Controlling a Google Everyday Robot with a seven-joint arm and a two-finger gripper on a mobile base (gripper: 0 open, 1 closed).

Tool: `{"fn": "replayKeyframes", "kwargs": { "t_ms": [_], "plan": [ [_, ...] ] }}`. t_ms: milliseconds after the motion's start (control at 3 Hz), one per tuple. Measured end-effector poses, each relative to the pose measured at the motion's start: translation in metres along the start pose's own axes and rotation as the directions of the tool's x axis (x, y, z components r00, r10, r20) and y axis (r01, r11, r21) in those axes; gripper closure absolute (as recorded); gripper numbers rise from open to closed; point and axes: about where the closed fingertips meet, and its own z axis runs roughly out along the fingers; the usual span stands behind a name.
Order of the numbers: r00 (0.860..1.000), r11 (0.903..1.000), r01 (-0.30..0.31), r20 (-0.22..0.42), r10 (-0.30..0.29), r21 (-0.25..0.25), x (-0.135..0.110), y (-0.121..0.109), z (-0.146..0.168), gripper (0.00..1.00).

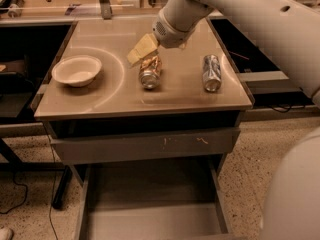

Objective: Place orange can into middle drawer

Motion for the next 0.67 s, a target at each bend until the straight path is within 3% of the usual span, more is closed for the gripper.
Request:
{"fn": "replayKeyframes", "kwargs": {
  "t_ms": [333,667],
  "plan": [
    [0.999,0.9993,-0.038,-0.030,0.038,0.005,-0.0073,-0.0049,0.0176,0.00],
    [0.999,0.9992,-0.041,-0.032,0.041,0.005,-0.0077,-0.0051,0.0188,0.00]
  ]
}}
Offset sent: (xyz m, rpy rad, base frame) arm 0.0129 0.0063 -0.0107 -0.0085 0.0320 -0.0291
